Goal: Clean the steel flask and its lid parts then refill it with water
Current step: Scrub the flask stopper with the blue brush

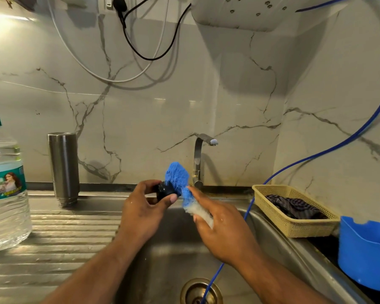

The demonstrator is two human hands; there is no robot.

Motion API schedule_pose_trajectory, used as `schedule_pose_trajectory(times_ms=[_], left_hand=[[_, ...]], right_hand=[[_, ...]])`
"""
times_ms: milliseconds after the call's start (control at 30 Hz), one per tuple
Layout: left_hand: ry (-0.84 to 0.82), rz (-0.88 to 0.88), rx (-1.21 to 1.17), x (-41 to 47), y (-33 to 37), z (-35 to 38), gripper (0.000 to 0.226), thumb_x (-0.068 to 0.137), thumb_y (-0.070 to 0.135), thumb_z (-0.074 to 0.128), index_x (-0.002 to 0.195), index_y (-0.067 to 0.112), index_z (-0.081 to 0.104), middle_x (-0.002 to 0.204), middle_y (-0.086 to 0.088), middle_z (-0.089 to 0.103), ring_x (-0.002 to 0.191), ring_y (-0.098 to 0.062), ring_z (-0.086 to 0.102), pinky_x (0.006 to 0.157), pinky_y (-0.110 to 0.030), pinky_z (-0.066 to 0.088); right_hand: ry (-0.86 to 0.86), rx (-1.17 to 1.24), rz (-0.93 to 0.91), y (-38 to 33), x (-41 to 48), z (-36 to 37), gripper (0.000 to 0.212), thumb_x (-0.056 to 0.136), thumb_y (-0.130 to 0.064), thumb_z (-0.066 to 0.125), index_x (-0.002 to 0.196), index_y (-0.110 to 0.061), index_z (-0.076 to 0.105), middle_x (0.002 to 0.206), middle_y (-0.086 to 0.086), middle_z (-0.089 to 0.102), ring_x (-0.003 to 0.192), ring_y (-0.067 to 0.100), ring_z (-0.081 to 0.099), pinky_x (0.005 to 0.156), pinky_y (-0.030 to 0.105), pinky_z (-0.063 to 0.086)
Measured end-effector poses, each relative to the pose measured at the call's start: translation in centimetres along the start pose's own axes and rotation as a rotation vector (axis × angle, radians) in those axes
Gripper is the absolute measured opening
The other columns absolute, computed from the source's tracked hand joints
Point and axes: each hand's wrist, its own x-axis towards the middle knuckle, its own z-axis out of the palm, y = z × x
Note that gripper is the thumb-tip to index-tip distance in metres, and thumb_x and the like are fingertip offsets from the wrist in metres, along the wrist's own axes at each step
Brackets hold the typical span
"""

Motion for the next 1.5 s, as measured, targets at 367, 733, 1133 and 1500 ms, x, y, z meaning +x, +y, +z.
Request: schedule_pose_trajectory(times_ms=[367, 733, 1133, 1500], left_hand=[[-0.106, -0.521, -0.809, -0.2, 1.9, -0.2, 0.03, 0.097, 0.025, 0.063, 0.114, 0.001, 0.066, 0.11, -0.019, 0.074, 0.096, -0.026, 0.076, 0.072, -0.03, 0.064], [-0.112, -0.566, -0.834, -0.5, 2.4, -0.3, 0.04, 0.11, 0.038, 0.034, 0.109, 0.011, 0.063, 0.067, -0.003, 0.058, 0.049, -0.008, 0.037, 0.042, -0.022, 0.032], [-0.105, -0.732, -0.977, 0.0, 2.5, -1.8, 0.044, 0.105, 0.047, 0.036, 0.085, 0.014, 0.056, 0.053, 0.002, 0.046, 0.03, -0.004, 0.029, 0.027, -0.015, 0.02], [-0.188, -0.606, -0.876, -0.9, 1.7, -1.1, 0.051, 0.107, 0.051, 0.03, 0.102, 0.009, 0.059, 0.057, -0.002, 0.048, 0.038, -0.006, 0.032, 0.03, -0.018, 0.026]], right_hand=[[-0.061, -0.175, -0.14, -0.9, -0.6, -0.5, 0.068, 0.107, -0.039, 0.04, 0.151, -0.062, -0.007, 0.116, -0.014, 0.051, 0.098, 0.006, 0.049, 0.085, 0.021, 0.045], [-0.004, -0.264, -0.268, -1.3, -0.7, -0.5, 0.074, 0.106, -0.038, 0.041, 0.147, -0.066, -0.015, 0.098, -0.013, 0.049, 0.078, 0.011, 0.052, 0.068, 0.028, 0.053], [-0.035, -0.346, -0.32, -1.1, -1.2, -1.1, 0.073, 0.1, -0.037, 0.044, 0.152, -0.064, 0.0, 0.089, -0.016, 0.054, 0.068, 0.007, 0.051, 0.054, 0.016, 0.044], [-0.085, -0.223, -0.283, -0.9, -0.9, -2.4, 0.073, 0.104, -0.047, 0.046, 0.14, -0.078, -0.009, 0.123, -0.021, 0.057, 0.104, 0.0, 0.055, 0.09, 0.02, 0.049]])
